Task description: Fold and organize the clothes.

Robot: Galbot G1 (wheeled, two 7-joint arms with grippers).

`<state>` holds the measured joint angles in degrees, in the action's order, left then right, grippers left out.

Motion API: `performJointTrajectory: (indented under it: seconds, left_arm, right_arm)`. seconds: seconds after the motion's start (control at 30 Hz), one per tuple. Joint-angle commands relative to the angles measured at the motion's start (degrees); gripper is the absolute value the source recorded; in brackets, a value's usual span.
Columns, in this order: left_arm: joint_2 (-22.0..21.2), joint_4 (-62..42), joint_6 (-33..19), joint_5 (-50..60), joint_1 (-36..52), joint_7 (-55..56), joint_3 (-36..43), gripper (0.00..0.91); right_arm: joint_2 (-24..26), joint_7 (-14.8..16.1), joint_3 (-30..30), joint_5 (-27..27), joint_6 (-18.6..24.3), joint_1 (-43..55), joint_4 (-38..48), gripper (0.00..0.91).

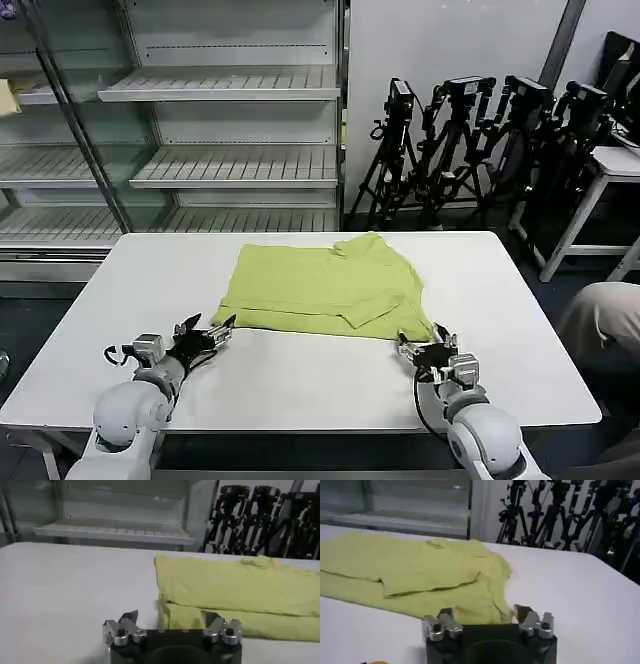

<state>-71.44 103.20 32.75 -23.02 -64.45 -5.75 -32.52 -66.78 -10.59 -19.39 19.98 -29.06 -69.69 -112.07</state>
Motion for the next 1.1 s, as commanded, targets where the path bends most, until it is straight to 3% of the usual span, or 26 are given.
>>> performJointTrajectory:
  seconds: [0.03, 0.67, 0.87, 1.1]
  left_arm:
    - [0.0, -0.2, 0.3, 0.3, -0.5, -0.2, 0.1, 0.020]
    - [-0.4, -0.2, 0.3, 1.9, -1.0, -0.8, 0.5, 0.020]
    - [-0.5, 4.3, 0.2, 1.9, -4.7, -0.7, -0.4, 0.020]
    - [-0.2, 11.9, 0.2, 1.8, -12.8, -0.9, -2.9, 0.020]
  right_arm:
    - [0.2, -0.4, -0.4, 0.4, -0.6, -1.4, -1.6, 0.000]
    - [0.0, 0.1, -0.4, 1.2, -1.3, -1.2, -1.1, 0.000]
    - [1.0, 0.6, -1.5, 1.3, -2.0, -4.0, -5.2, 0.000]
    - [1.3, 1.1, -4.1, 0.2, -1.7, -13.8, -12.9, 0.000]
